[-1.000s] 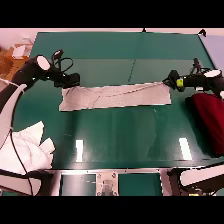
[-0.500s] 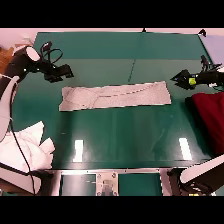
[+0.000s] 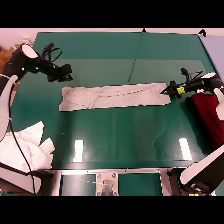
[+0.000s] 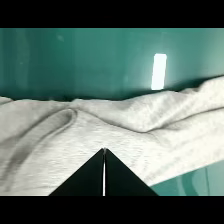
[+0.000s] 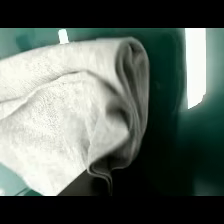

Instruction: Fold the shirts.

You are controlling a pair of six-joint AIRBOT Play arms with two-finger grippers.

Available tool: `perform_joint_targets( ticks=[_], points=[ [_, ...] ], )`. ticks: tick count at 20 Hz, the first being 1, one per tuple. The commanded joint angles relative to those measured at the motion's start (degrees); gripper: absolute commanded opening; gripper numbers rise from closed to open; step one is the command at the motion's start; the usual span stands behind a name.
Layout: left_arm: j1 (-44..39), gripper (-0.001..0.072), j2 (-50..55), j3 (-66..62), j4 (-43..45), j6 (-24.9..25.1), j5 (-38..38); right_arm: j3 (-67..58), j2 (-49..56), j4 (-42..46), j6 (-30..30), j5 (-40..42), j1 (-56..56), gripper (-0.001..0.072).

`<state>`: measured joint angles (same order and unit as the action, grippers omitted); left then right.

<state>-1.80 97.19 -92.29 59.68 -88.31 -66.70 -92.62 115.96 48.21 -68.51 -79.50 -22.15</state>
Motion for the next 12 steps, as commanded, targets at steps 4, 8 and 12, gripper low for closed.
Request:
perform_joint_targets(
  ticks=[4,8,12],
  points=[
    [-11.5,0.0020,1.9,0.0,-2.3,3.3,5.0,-5.2,-2.1,1.0,-0.5,-7.7,1.0,0.0011],
    [-23.1,0.0020,8.3,0.0,-5.9,3.3,15.3,-10.8,-10.8,0.9,-1.7,-14.4,1.3,0.0011],
    [-31.8,0.0020,15.3,-0.1,-17.8,6.4,28.0,-12.0,-20.1,-0.2,-3.1,-18.4,2.5,0.0012]
  ],
)
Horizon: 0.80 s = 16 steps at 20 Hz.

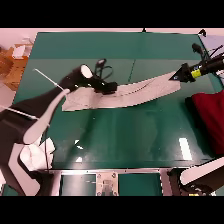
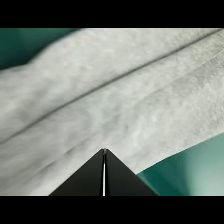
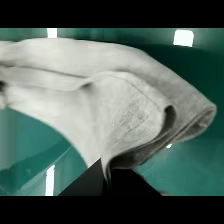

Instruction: Fold the shirts.

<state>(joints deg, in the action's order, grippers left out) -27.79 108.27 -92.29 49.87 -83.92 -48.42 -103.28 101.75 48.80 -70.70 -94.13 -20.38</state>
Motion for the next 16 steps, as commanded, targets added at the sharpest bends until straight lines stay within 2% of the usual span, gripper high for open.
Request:
perform_joint_targets(
  ticks=[1,4,10,13,16],
  points=[
    [-7.0,0.0020,5.2,-0.1,-10.4,2.0,12.5,-1.3,-7.6,-0.9,-1.3,-4.6,1.2,0.0012],
    [-9.0,0.0020,8.2,-2.7,-14.2,2.0,16.0,-1.4,-11.5,-2.3,-1.3,-6.1,2.9,0.0012],
    [-9.4,0.0021,11.0,-7.0,-16.8,2.3,13.7,-1.3,-13.4,-2.2,-2.3,-6.0,4.2,0.0012],
    [-6.6,0.0020,10.6,-10.6,-16.7,5.2,4.3,-1.3,-13.4,-2.3,-3.1,-6.0,4.3,0.0012],
    [-0.1,0.0020,9.1,-16.3,-15.0,7.0,-10.9,-1.3,-13.4,-4.9,-5.7,-6.0,4.9,0.0012]
  ],
)
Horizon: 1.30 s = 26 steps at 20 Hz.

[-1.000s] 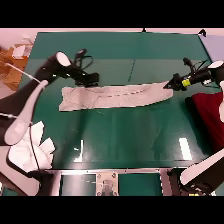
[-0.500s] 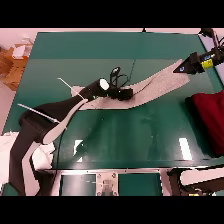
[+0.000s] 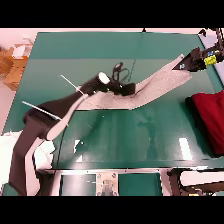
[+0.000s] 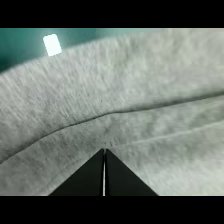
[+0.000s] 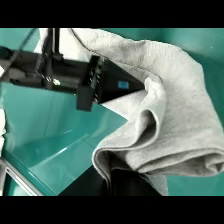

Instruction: Fold the shirts.

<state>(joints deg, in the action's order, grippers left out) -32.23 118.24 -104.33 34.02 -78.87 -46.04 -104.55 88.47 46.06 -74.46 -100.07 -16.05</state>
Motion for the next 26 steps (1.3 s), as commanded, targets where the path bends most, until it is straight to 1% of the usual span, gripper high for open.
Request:
perform_joint_targets(
  ticks=[1,2,3,5,7,9,11,14,15,16,17,18,19,20,21,22,26],
  points=[
    [7.2,0.0020,-1.5,-6.8,2.1,1.8,-19.2,-0.1,-0.2,-4.6,-2.1,0.2,1.2,0.0012],
    [10.0,0.0019,-2.1,-9.2,4.5,1.0,-24.3,-0.1,-0.2,-7.0,-2.1,1.2,2.6,0.0012],
    [12.9,0.0019,-3.1,-11.6,8.9,-0.8,-29.3,-0.1,-0.2,-8.1,-2.1,2.8,4.6,0.0012],
    [18.0,0.0019,-6.1,-13.4,21.4,-4.4,-36.0,0.2,-0.1,-8.1,-4.1,7.5,9.8,0.0013],
    [22.6,0.0020,-9.0,-13.4,33.6,-5.9,-42.5,1.7,0.0,-8.1,-4.7,15.2,16.7,0.0013],
    [26.3,0.0020,-10.4,-13.3,42.2,-6.1,-48.9,4.1,0.8,-8.1,-4.7,25.2,24.0,0.0012],
    [29.5,0.0020,-10.8,-13.3,47.1,-6.2,-52.5,7.0,3.1,-8.1,-4.7,37.7,32.6,0.0013],
    [33.7,0.0020,-10.8,-13.3,47.4,-6.1,-52.5,7.7,11.1,-8.2,-4.6,56.8,45.6,0.0013],
    [34.8,0.0020,-10.8,-13.3,47.4,-6.1,-52.5,7.7,15.0,-8.2,-4.4,64.7,50.2,0.0014],
    [35.6,0.0020,-10.8,-13.3,47.4,-6.1,-52.6,7.7,18.8,-8.2,-4.5,72.1,54.0,0.0077],
    [36.4,0.0020,-10.8,-13.3,47.4,-5.8,-52.6,7.6,22.7,-8.2,-4.5,79.2,57.6,0.0332],
    [36.9,0.0020,-10.8,-13.3,47.5,-4.9,-52.8,7.6,25.5,-8.1,-4.4,83.6,60.0,0.0533],
    [37.3,0.0020,-10.8,-13.2,47.4,-4.6,-53.2,7.6,27.3,-8.1,-4.5,84.5,60.8,0.0546],
    [37.6,0.0020,-10.8,-13.2,47.4,-4.6,-53.7,7.6,27.6,-7.4,-4.4,82.7,60.3,0.0546],
    [37.7,0.0020,-10.8,-13.2,47.3,-4.5,-53.9,7.6,27.1,-5.8,-4.4,79.1,58.6,0.0546],
    [37.7,0.0020,-10.8,-13.2,47.3,-4.0,-54.1,7.6,25.9,-4.1,-4.5,74.5,56.2,0.0546],
    [37.7,0.0020,-10.8,-13.0,47.0,-3.7,-55.0,7.6,17.9,1.3,-4.5,50.3,40.7,0.0546]
  ],
)
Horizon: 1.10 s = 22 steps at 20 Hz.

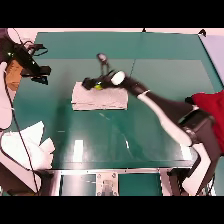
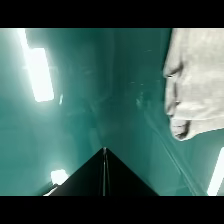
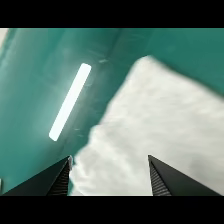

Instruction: Fold the shirts.

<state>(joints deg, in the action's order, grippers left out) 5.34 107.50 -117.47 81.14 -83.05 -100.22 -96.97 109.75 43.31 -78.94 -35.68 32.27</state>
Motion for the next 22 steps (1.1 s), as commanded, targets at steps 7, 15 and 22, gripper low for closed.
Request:
perform_joint_targets(
  ticks=[7,15,22],
  points=[
    [0.2,0.0020,0.0,1.9,-0.8,-1.0,0.3,7.8,-7.6,5.8,-1.7,-34.1,-28.3,0.0546],
    [0.2,0.0020,0.0,1.9,-4.5,-2.4,2.5,17.8,-0.9,-12.4,3.3,-22.6,-21.4,0.0455],
    [0.1,0.0020,0.0,1.9,-5.1,-2.4,2.0,3.4,-8.7,-15.5,4.0,-30.4,-28.3,0.0011]
  ],
)
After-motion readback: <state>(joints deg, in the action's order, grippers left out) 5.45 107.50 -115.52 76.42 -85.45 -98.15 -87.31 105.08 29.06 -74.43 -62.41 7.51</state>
